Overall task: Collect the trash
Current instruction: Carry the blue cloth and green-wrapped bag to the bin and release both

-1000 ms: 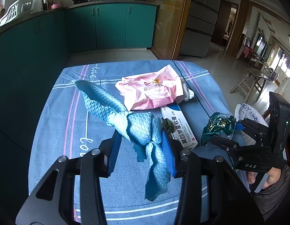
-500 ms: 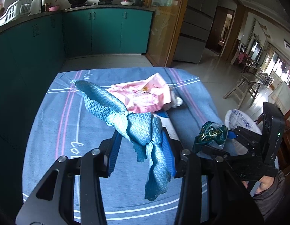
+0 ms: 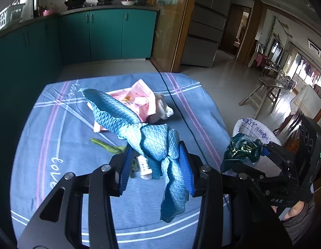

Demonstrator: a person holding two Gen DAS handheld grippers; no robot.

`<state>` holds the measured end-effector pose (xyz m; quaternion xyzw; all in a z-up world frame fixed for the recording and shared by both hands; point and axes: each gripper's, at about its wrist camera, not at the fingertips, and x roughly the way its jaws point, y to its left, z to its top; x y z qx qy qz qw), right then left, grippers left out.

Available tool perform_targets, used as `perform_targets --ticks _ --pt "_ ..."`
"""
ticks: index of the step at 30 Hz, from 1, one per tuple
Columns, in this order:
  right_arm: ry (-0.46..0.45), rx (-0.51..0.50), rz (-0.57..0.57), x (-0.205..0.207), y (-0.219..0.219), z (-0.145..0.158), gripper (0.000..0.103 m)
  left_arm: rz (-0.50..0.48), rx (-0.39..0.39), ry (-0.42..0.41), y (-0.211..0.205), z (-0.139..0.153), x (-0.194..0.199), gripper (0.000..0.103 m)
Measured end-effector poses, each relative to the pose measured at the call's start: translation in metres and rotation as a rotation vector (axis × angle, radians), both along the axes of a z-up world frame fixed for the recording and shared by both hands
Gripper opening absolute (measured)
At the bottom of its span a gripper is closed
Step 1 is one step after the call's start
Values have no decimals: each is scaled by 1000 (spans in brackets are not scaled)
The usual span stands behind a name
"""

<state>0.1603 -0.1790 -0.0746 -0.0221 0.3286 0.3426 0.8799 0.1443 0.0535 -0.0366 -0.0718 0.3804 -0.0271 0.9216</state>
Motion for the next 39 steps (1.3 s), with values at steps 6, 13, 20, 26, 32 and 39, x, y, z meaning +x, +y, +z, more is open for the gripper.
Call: perform_targets --ticks 6,13,20,26,32,39 --pt "-26 39 -76 -6 -44 6 67 -62 -9 22 -33 -6 7 44" --pt "-73 23 -312 3 -112 16 67 -214 8 54 -99 -18 20 44" --pt "7 37 -571 20 -169 7 67 -437 -25 162 -184 -44 40 44" --pt "53 30 -644 22 -185 -5 74 -559 -18 137 -234 -45 38 73" --pt "61 38 -660 24 -188 -7 89 -462 57 81 -213 -36 37 80" --pt "71 80 -446 33 -114 -1 89 -129 156 -22 -103 9 53 81"
